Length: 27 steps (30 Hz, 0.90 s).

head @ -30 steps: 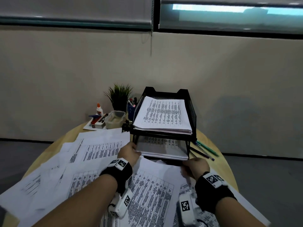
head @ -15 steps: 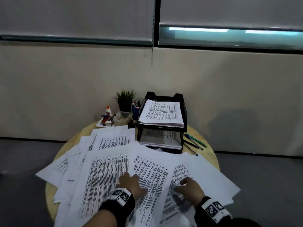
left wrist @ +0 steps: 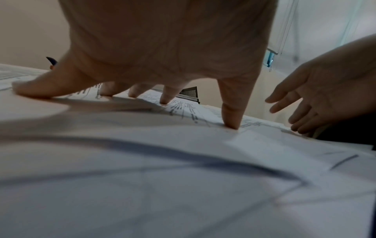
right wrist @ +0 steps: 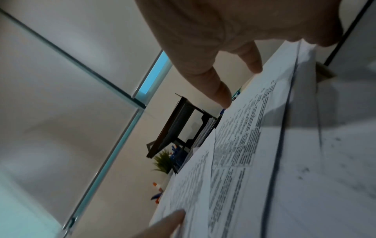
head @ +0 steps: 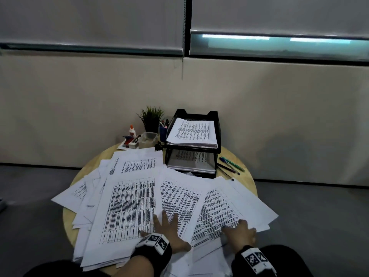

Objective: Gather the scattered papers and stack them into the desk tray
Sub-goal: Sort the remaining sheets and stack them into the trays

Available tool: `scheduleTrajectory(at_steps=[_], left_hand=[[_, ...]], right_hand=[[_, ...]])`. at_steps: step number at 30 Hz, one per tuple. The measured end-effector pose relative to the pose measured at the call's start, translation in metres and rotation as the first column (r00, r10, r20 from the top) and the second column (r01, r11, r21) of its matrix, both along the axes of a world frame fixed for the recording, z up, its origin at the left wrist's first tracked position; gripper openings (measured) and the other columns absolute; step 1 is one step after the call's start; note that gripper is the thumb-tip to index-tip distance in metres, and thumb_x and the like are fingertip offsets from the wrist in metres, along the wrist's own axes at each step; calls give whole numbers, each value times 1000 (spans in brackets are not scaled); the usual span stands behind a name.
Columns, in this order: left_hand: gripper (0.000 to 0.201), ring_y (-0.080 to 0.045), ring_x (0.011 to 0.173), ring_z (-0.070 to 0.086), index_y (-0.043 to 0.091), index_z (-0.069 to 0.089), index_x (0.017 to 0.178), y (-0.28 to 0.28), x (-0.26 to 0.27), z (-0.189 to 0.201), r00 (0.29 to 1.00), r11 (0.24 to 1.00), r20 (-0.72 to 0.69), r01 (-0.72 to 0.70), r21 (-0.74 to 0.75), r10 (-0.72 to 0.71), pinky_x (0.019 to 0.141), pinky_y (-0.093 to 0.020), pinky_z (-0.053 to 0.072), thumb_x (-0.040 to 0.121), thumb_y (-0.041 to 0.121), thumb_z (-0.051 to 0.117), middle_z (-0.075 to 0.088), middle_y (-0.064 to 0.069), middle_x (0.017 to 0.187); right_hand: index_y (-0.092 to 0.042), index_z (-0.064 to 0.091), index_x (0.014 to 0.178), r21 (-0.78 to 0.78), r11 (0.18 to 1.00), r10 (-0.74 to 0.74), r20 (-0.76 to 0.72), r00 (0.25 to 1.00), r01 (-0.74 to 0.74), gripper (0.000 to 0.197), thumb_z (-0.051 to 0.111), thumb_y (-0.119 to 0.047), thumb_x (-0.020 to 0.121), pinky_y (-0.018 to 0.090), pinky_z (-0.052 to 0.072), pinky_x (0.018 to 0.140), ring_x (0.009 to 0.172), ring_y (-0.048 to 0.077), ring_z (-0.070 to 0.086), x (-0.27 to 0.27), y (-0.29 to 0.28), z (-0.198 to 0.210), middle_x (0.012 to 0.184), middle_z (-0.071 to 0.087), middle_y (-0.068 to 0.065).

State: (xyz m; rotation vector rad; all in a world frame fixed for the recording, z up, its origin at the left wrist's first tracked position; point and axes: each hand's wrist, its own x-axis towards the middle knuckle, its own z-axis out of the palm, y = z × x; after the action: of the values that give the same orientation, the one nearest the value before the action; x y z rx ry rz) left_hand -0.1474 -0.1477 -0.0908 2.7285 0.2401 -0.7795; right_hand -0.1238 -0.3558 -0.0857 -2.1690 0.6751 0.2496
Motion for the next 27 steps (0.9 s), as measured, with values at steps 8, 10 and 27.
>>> scheduleTrajectory(at_steps=[8, 10, 27], left_hand=[[115, -34, 141, -25, 32, -16, 147, -6, -2, -1, 1000, 999, 8, 4, 37, -4, 101, -77, 1, 66, 77, 52, -29, -2, 154], [109, -33, 142, -22, 29, -13, 148, -11, 0, 2, 1000, 999, 14, -15, 36, 14, 102, -77, 4, 71, 69, 53, -27, -1, 155], [103, -33, 144, -19, 29, -6, 149, -19, 5, 3, 998, 998, 5, -68, 13, 68, 103, -76, 6, 74, 63, 56, -21, -3, 157]], right_hand=[[-3, 23, 146, 199, 967, -192, 160, 968, 159, 83, 69, -19, 78, 47, 39, 103, 129, 41, 38, 13, -14, -7, 143, 37, 25], [-2, 21, 146, 212, 960, -215, 133, 968, 184, 85, 70, -20, 78, 47, 38, 104, 130, 41, 37, 16, -15, -8, 144, 35, 25], [-13, 18, 146, 479, 858, -279, 131, 951, 185, 83, 68, -15, 79, 50, 47, 95, 101, 37, 56, 23, -3, -3, 118, 51, 20]])
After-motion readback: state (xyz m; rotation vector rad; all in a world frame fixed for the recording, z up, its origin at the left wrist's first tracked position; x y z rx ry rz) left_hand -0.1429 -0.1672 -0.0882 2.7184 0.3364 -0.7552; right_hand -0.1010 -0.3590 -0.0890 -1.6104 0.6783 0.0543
